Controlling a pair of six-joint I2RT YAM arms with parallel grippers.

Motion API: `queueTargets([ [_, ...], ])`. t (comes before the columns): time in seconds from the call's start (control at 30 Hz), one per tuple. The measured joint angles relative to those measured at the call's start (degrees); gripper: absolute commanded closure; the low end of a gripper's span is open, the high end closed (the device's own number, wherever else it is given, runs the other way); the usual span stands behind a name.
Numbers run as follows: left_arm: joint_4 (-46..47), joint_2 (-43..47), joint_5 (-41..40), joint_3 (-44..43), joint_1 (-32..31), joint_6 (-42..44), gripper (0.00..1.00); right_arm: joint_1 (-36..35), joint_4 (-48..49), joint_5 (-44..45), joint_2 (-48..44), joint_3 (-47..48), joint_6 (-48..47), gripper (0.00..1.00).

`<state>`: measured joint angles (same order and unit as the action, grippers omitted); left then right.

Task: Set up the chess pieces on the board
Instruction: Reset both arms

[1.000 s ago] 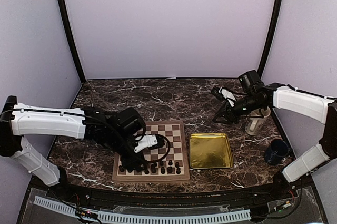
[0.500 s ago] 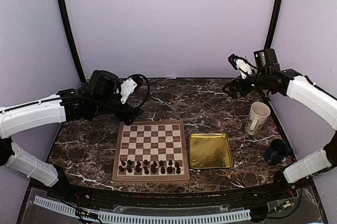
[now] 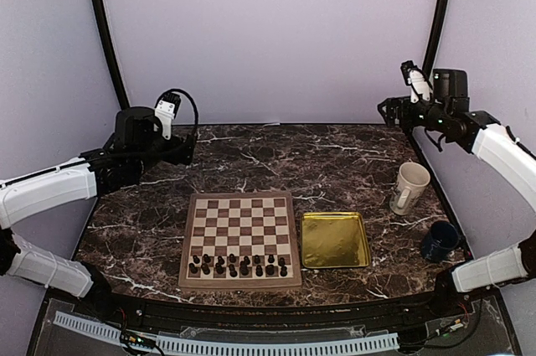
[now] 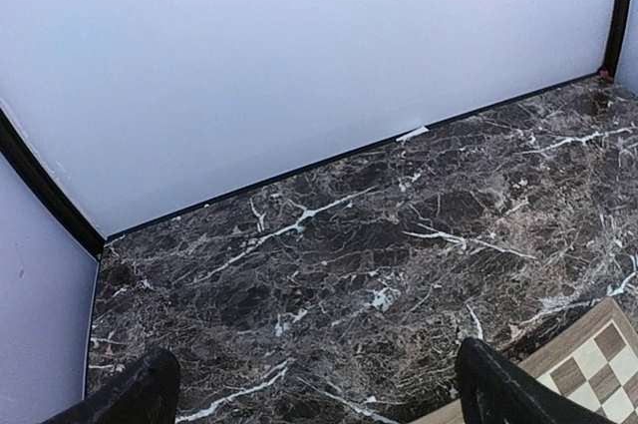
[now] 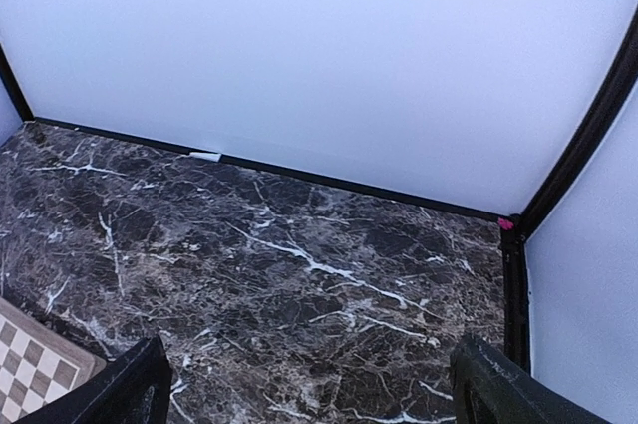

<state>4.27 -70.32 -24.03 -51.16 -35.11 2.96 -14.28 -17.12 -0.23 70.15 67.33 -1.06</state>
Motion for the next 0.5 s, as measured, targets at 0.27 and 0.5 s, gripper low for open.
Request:
queueTargets([
  [0.27,3.4,2.9,1.5,2.0,1.2,-0.2,0.01,6.1,1.3,-4.5,-0.2,-5.2,2.2,0.03],
  [0.5,4.7,3.8,2.5,2.6,1.2,0.0,0.01,7.2,2.0,-7.8,-1.3,-5.7,2.4,0.03],
])
